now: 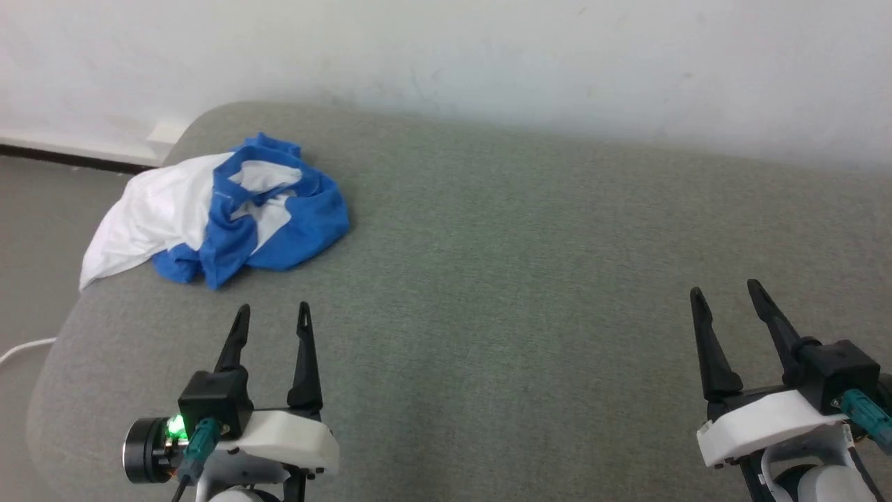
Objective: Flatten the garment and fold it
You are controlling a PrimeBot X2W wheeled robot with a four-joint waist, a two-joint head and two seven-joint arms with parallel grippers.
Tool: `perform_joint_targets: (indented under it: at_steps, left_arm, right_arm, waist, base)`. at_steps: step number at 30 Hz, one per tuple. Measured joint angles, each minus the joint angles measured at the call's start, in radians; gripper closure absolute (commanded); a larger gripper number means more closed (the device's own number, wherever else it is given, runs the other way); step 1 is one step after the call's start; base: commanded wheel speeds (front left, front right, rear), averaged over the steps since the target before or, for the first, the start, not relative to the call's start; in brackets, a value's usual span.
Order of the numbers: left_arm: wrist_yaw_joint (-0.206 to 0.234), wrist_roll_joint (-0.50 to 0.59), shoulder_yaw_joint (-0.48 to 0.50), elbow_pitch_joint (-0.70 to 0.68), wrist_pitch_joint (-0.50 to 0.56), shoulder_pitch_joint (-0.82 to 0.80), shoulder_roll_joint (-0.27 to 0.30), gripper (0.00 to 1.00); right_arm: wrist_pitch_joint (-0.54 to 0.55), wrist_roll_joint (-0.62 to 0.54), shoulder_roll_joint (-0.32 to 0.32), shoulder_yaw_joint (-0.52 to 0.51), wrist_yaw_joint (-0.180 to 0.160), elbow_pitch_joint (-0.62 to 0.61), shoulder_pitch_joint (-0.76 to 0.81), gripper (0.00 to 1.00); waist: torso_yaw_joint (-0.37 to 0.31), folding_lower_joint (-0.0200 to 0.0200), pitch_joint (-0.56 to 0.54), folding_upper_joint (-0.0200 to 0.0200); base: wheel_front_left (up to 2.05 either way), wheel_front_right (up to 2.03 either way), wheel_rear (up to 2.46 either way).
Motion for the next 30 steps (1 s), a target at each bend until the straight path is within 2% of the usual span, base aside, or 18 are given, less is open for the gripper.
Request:
perform_joint_targets:
  at_steps: [16,30]
  left_arm:
    - [0.038,-0.027,-0.036,-0.030,-0.034,0.004,0.000,0.00]
    - [0.065,-0.047,-0.067,-0.038,-0.062,0.025,0.000,0.00]
  right_arm:
    - [-0.033,0.000,0.000,0.024,0.000,0.004,0.007,0.00]
    - [-0.062,0.001,0.000,0.044,0.000,0.005,0.020,0.00]
  waist:
    - [0.141,0.0000,0.015,0.0000]
    - [0.222,0.0000,0.020,-0.0002]
  base:
    - [-0.02,-0.02,-0.02]
    - [-0.01,-0.01,-0.01]
